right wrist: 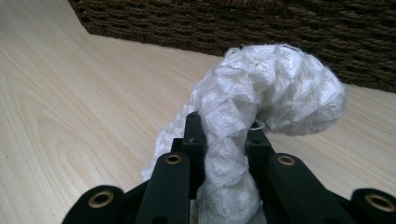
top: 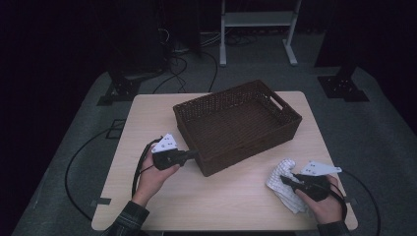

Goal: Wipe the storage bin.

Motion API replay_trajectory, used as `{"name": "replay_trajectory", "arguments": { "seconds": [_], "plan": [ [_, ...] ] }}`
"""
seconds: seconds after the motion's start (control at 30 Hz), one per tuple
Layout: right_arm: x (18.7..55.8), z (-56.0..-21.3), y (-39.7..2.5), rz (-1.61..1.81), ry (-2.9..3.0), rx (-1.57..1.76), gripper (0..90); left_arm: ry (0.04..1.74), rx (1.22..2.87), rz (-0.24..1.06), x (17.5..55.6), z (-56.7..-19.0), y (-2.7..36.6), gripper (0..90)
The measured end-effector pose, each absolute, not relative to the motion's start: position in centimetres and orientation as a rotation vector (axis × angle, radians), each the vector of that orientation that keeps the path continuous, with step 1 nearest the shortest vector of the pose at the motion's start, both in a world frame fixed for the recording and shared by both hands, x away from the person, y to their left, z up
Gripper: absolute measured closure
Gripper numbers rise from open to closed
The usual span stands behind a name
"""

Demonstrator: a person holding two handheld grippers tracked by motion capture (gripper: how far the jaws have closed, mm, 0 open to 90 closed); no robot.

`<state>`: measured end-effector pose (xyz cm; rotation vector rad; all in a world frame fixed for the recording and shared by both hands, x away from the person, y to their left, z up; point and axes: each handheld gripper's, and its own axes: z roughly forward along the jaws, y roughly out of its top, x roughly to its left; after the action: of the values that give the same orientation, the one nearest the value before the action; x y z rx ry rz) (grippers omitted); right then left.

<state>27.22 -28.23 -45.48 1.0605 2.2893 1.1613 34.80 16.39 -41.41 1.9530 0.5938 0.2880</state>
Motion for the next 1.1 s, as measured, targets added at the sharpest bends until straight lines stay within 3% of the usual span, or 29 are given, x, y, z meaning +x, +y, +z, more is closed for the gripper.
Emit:
{"name": "replay_trajectory", "arguments": {
  "seconds": [0.77, 0.93, 1.1],
  "plan": [
    [27.4, -45.6, -28.0, 1.142, 2.301, 1.053, 76.0, 0.488, 1.961, 0.156, 34.2, -41.4, 10.5, 89.7],
    [27.4, -45.7, -28.1, 1.145, 2.301, 1.059, 76.0, 0.531, 1.960, 0.194, 34.7, -40.2, 11.2, 82.8],
    [27.4, -45.8, -28.1, 1.142, 2.304, 1.062, 75.9, 0.601, 1.974, 0.242, 36.8, -38.6, 12.4, 68.0]
  ]
}}
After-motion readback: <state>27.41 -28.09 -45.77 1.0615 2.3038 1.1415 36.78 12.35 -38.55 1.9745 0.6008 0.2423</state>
